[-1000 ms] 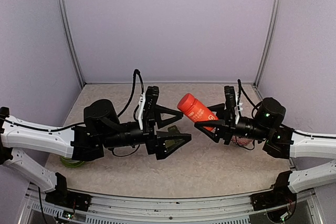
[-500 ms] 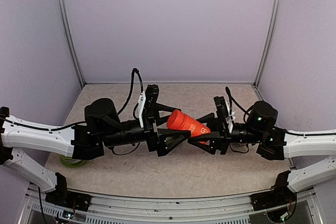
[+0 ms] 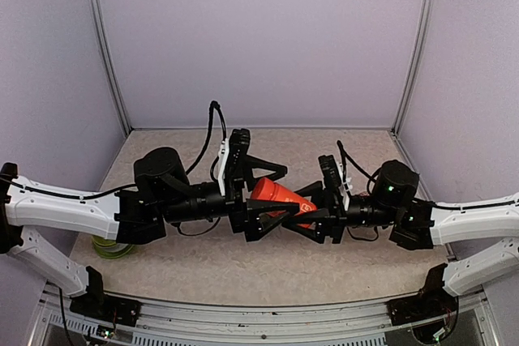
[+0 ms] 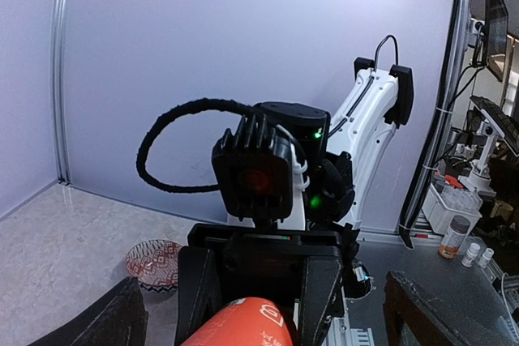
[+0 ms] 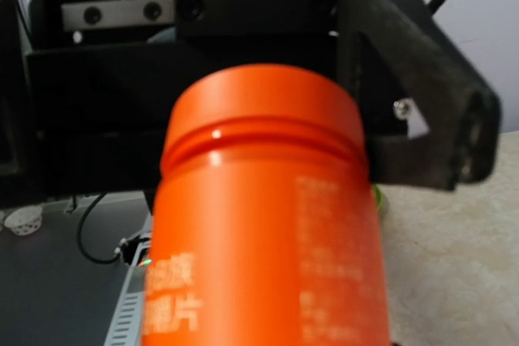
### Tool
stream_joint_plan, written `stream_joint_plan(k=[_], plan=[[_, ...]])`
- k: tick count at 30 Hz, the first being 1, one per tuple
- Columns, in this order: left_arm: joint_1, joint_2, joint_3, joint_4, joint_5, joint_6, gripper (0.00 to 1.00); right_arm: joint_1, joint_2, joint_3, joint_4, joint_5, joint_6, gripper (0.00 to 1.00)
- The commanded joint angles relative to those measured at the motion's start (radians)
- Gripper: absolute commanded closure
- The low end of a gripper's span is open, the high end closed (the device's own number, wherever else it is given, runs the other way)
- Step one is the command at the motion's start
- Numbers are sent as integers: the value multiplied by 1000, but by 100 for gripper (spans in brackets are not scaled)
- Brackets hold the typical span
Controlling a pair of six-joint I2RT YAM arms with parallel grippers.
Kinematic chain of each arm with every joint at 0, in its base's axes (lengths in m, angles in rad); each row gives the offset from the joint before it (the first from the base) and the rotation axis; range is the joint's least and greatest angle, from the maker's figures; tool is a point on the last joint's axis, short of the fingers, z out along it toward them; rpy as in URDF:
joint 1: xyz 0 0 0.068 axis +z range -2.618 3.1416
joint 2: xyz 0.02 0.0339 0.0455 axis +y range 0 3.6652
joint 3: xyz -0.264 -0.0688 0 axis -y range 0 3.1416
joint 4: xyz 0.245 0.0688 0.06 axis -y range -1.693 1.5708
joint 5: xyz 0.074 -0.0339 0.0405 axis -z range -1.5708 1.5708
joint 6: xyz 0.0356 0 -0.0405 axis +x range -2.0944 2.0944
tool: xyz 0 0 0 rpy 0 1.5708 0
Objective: Sort the pills into containers
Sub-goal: Unscrew the lid of the pill bottle from the pill bottle.
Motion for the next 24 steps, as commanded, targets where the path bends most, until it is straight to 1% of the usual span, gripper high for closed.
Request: stream_joint_plan(k=[1,5,9,17,21,24], plan=[[-8,-7,-2,24,33,12,1,6,-53,1,23,153,-2,92],[-12,-21,-10,15,30,13,1,4,-85,-4,-11,229,-19,93],[-12,-23,-11,5,27,14,1,0,-129,-12,-17,239,-34,93],[-14,-36,-13,0,28,16,1,-14,-195,-8,-81,275,-66,94],[-14,-42,-15,-18,12,19,1,-19,-224,-8,-95,234,-85,94],[-12,-55,-19,-32,-59,14,1,-19,-231,-7,-93,158,-100,94]])
